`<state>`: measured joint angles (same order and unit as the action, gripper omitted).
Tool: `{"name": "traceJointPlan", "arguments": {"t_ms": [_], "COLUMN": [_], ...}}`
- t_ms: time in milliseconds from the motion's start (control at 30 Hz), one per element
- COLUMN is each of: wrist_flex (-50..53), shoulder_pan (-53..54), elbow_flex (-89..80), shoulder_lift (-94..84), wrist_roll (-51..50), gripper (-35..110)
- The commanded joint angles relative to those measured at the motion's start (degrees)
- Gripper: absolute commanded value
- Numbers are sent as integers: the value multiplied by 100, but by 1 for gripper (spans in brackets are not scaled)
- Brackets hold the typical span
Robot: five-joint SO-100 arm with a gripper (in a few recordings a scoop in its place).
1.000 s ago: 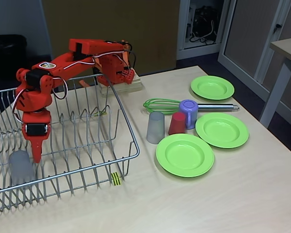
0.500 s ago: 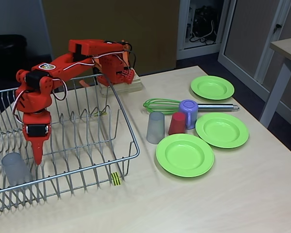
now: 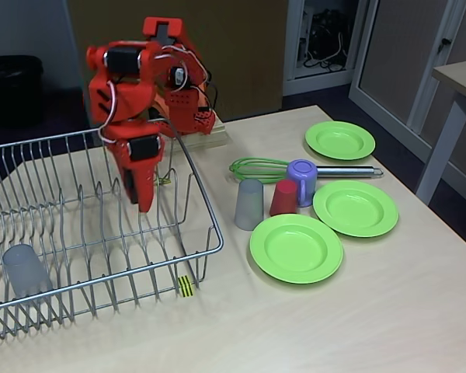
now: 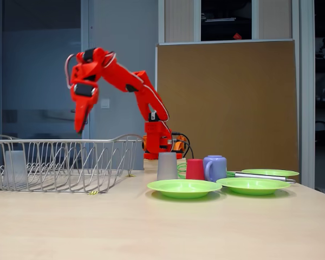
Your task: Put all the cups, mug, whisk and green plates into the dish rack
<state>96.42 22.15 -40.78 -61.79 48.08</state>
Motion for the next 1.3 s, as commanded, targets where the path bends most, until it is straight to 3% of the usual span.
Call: {"name": "traceJointPlan", "arguments": {"t_ms": [0, 200, 500, 967, 1267], "wrist_flex": [-18, -237, -2013, -3182, -3823], "shoulder_pan": [-466, -1626, -2936, -3577, -3814], "elbow_flex": [-1178, -3533, -6829, -7787, -7629], "shoulder_lift": [-1459, -2909, -3973, -3533, -2883], "wrist_roll": [-316, -2039, -4535, -5379, -4913], "gripper": [11, 29, 41, 38, 12]}}
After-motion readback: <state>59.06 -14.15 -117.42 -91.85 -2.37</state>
